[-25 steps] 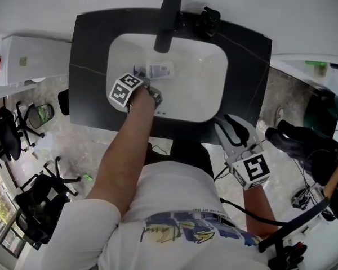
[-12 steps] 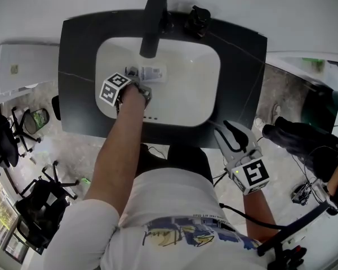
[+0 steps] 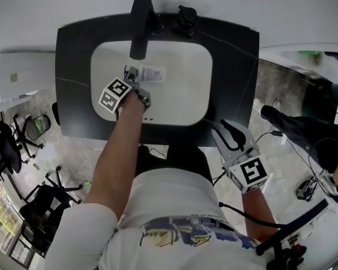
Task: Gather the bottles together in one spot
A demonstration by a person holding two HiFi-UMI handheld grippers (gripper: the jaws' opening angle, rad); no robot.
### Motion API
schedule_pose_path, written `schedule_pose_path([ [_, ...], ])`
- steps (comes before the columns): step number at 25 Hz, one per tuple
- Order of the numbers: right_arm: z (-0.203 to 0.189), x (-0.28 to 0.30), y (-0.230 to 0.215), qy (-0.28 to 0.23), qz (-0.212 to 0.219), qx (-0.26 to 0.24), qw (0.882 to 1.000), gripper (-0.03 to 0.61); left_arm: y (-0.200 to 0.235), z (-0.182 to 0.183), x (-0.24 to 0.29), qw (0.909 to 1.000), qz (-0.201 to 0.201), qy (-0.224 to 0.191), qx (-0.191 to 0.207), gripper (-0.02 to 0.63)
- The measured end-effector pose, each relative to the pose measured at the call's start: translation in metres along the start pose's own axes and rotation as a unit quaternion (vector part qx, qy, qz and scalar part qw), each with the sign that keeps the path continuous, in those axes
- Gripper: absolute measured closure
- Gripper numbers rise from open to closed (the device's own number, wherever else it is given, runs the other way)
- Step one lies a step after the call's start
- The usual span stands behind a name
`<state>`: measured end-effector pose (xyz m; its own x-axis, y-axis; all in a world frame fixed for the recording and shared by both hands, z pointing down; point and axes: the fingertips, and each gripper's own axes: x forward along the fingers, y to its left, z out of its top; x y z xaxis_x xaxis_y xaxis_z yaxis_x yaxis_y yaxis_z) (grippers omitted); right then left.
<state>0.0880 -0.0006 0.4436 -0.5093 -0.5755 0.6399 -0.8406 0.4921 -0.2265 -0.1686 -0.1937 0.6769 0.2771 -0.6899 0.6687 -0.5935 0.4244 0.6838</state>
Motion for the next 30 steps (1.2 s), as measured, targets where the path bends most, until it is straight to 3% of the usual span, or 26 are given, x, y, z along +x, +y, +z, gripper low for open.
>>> schedule_pose_path([
  [5,0.004,-0.003,-0.001,-0.012,-0.003,0.0,1.0,0.46,-0.034,-0.008,-0.02,0.9933,-0.009,-0.006,0.115,0.506],
  [12,-0.003,-0.012,-0.002,-0.025,-0.011,0.006,1.0,0.46,-0.08,-0.028,-0.036,0.9651,-0.04,0.008,0.259,0.514],
  [16,0.002,-0.017,-0.002,-0.037,-0.013,0.007,0.999,0.46,-0.113,-0.048,-0.048,0.9249,-0.061,0.022,0.375,0.514],
  [20,0.002,-0.02,-0.006,-0.047,-0.023,0.011,0.999,0.46,-0.149,-0.069,-0.06,0.8718,-0.101,0.03,0.478,0.514],
  [24,0.003,-0.021,-0.005,-0.056,-0.023,0.015,0.998,0.46,-0.186,-0.09,-0.073,0.8202,-0.145,0.034,0.552,0.514],
  [27,0.004,-0.021,-0.005,-0.061,-0.027,0.017,0.998,0.46,-0.203,-0.095,-0.081,0.7964,-0.166,0.029,0.581,0.514],
  [30,0.001,-0.023,-0.005,-0.063,-0.031,0.023,0.997,0.46,-0.217,-0.1,-0.087,0.7828,-0.181,0.028,0.595,0.514],
])
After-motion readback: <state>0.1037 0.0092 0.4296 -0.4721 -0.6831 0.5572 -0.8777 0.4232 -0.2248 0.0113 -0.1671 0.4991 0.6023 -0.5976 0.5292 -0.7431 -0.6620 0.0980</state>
